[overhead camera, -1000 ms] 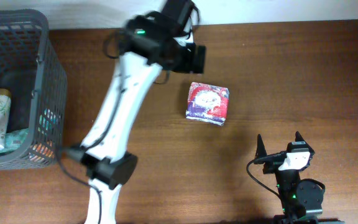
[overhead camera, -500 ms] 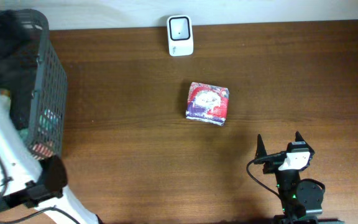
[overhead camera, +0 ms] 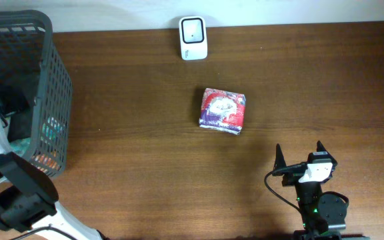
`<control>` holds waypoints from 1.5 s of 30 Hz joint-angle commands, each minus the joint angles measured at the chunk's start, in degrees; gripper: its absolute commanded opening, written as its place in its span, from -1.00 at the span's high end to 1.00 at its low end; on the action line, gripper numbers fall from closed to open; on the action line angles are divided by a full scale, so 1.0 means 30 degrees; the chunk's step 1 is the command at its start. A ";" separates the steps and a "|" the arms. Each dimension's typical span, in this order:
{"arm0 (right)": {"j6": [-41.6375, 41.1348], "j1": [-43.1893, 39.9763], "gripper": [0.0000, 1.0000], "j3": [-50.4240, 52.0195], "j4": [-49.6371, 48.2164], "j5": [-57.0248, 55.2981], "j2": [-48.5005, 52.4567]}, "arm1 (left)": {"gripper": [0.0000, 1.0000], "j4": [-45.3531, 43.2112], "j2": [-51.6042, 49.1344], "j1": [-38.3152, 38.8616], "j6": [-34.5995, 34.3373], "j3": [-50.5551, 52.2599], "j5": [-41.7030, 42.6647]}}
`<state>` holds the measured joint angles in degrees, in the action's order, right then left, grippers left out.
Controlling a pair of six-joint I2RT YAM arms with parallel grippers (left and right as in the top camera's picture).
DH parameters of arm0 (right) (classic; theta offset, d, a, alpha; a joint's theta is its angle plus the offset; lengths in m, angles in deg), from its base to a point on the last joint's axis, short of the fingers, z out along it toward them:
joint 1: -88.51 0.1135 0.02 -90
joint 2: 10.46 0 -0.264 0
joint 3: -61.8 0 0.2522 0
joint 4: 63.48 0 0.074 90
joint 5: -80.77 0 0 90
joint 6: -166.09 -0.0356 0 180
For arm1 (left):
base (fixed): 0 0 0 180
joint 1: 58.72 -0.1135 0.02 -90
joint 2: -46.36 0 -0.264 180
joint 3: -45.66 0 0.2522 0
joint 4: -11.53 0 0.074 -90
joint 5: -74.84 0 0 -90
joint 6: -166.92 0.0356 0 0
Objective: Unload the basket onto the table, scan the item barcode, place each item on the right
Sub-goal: 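Reach the left gripper into the basket and grasp the white bamboo tube, then place the white bamboo tube beside the package with the left gripper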
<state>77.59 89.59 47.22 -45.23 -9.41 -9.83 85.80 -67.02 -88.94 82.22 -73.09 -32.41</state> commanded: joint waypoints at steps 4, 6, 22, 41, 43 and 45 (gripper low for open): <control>-0.0073 -0.0138 -0.97 0.0168 0.0066 -0.0175 -0.0138 | -0.82 -0.4641 0.0153 0.0022 0.6411 0.3279 -0.1851; -0.0073 -0.0138 -0.97 0.0168 0.0066 -0.0168 -0.0138 | -0.82 -0.6404 0.0146 -0.0066 0.6856 0.4641 -0.2907; -0.0073 -0.0138 -0.97 0.0168 0.0066 -0.0175 -0.0138 | -0.10 -1.0440 -0.1894 -0.1661 0.8211 0.6929 0.0335; -0.0073 -0.0138 -0.97 0.0168 0.0066 -0.0168 -0.0138 | 1.00 -1.1956 1.2976 -0.0925 -0.6215 0.6805 1.0688; -0.0073 -0.0138 -0.97 0.0168 0.0066 -0.0168 -0.0138 | 1.00 -1.1970 1.5001 -0.0852 -0.9253 0.6805 1.3172; -0.0073 -0.0138 -0.97 0.0168 0.0066 -0.0175 -0.0138 | 1.00 -1.2101 1.5963 0.0211 -1.1591 0.6805 1.5067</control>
<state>77.61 89.59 47.24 -45.21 -9.41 -9.83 50.35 -22.13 -91.39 60.17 -52.00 2.28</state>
